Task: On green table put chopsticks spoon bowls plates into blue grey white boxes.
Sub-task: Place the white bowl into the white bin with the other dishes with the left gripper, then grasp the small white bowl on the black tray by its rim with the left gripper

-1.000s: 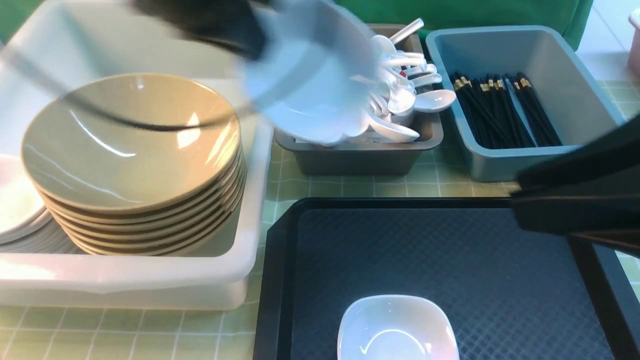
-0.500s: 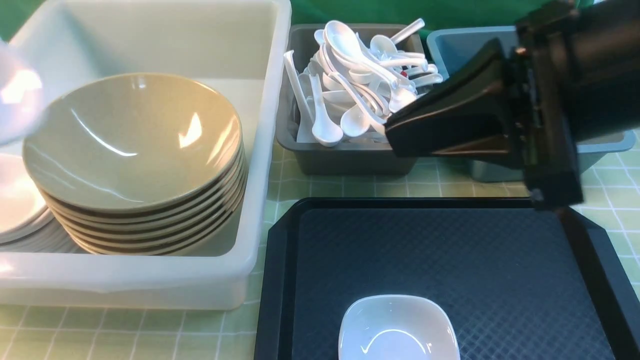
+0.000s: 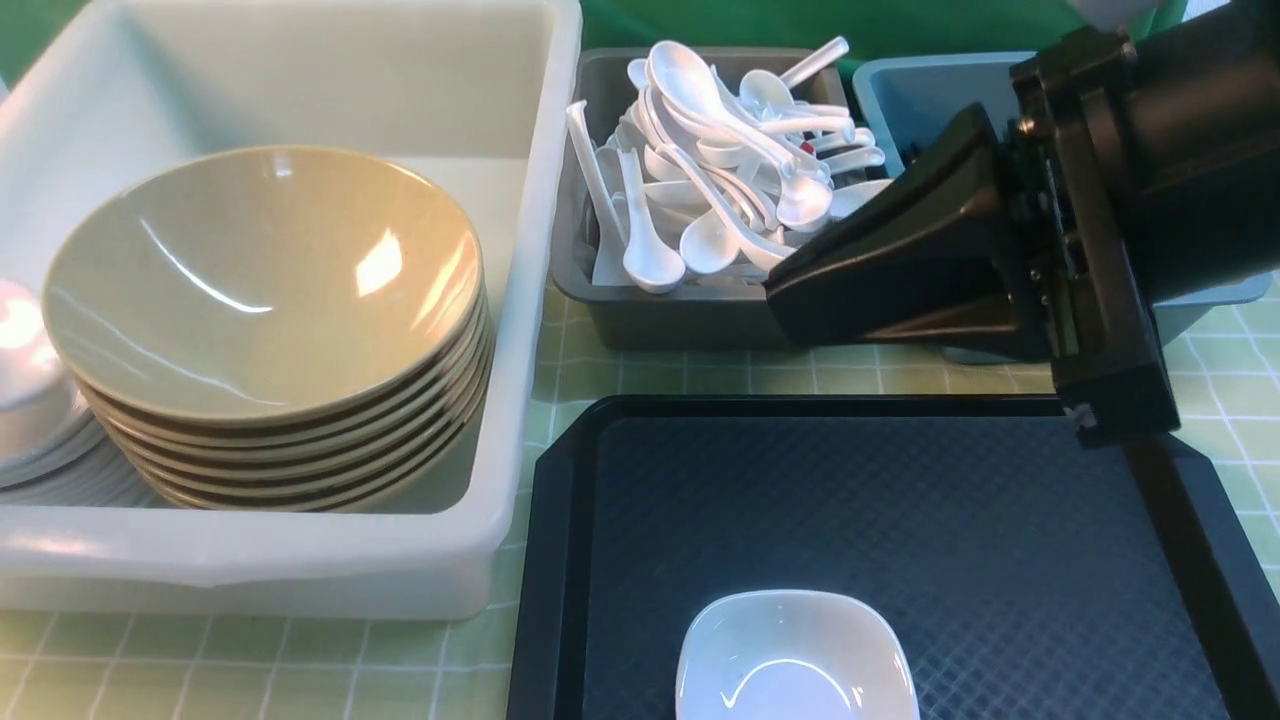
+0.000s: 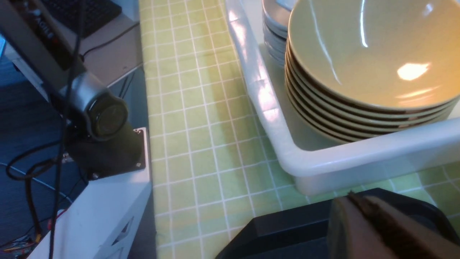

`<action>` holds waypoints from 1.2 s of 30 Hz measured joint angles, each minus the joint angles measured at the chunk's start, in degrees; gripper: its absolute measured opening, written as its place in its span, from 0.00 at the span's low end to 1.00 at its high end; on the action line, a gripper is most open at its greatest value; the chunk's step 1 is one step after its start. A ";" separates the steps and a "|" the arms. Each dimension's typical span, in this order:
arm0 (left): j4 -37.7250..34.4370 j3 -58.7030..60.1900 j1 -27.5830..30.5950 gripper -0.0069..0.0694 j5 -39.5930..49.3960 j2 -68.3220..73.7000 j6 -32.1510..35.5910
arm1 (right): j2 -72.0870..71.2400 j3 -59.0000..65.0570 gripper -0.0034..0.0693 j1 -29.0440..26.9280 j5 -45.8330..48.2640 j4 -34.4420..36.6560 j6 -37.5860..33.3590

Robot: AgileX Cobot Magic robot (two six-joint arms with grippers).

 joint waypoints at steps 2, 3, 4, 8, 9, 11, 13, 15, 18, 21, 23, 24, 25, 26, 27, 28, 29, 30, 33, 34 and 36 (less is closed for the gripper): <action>1.24 0.00 -1.12 0.11 0.19 0.78 -1.64 | 0.00 0.00 0.08 0.00 0.16 0.00 -0.04; 1.24 0.00 -1.21 0.11 0.23 0.79 -1.64 | 0.00 0.00 0.08 0.00 0.16 0.00 -0.04; 2.67 0.00 -1.94 0.12 0.31 1.14 -3.38 | 0.00 0.00 0.08 0.00 0.16 0.00 -0.04; 6.85 -0.03 -3.66 0.19 0.53 1.33 -6.95 | 0.00 0.00 0.08 0.00 0.16 0.00 -0.04; 7.35 -0.03 -4.08 0.21 0.53 1.33 -7.31 | 0.00 0.00 0.08 0.00 0.16 0.00 -0.04; 9.40 -0.03 -5.25 0.30 0.67 1.33 -7.76 | 0.00 0.00 0.08 0.00 0.16 0.00 -0.04; 11.15 -0.07 -6.49 0.39 0.67 1.33 -8.03 | 0.00 0.00 0.09 0.00 0.16 0.00 -0.04; 13.09 -0.22 -7.60 0.51 0.82 1.27 -8.73 | 0.00 0.00 0.09 0.00 0.36 0.00 -0.04; 15.46 -0.27 -9.14 0.70 0.86 0.47 -9.33 | 0.00 0.00 0.10 0.00 1.26 0.00 -0.04; 17.39 -0.43 -9.79 0.86 0.94 -1.70 -10.24 | -0.23 0.00 0.10 0.00 2.22 -0.06 -0.04; 18.76 -1.17 -9.85 0.93 1.10 -3.91 -10.48 | -1.05 0.00 0.11 0.00 2.43 -0.48 -0.04; 18.96 -1.39 -9.85 0.94 1.12 -4.18 -10.53 | -1.17 0.00 0.11 0.00 2.43 -0.49 -0.04; 19.32 -2.02 -9.85 0.96 1.23 -5.94 -10.54 | -2.06 0.00 0.11 0.00 2.49 -1.19 0.04; 19.38 -2.46 -9.85 0.96 1.21 -6.93 -10.59 | -2.62 0.00 0.11 0.00 2.49 -1.79 0.29; 17.42 -3.78 -10.52 0.96 1.33 -10.78 -10.32 | -4.51 0.00 0.11 0.00 2.54 -4.83 2.02; 17.11 -3.86 -10.52 0.96 1.33 -10.78 -10.11 | -4.97 0.00 0.11 0.00 2.54 -5.27 2.30; 14.56 -4.24 -12.17 0.96 1.38 -13.62 -8.37 | -6.13 0.00 0.12 0.00 2.54 -8.25 4.51; 11.97 -4.30 -14.15 0.96 1.44 -15.47 -6.00 | -7.30 0.00 0.12 0.00 2.60 -11.19 7.08; 2.67 -4.32 -22.99 0.95 1.87 -18.69 4.57 | -10.80 0.19 0.13 0.00 3.02 -20.01 15.44; -1.27 -4.04 -28.53 0.93 1.89 -19.18 9.80 | -12.99 1.25 0.13 0.00 2.90 -24.07 19.17; -4.87 -3.18 -35.23 0.91 1.89 -19.16 14.54 | -15.04 3.22 0.13 0.00 2.33 -26.91 21.34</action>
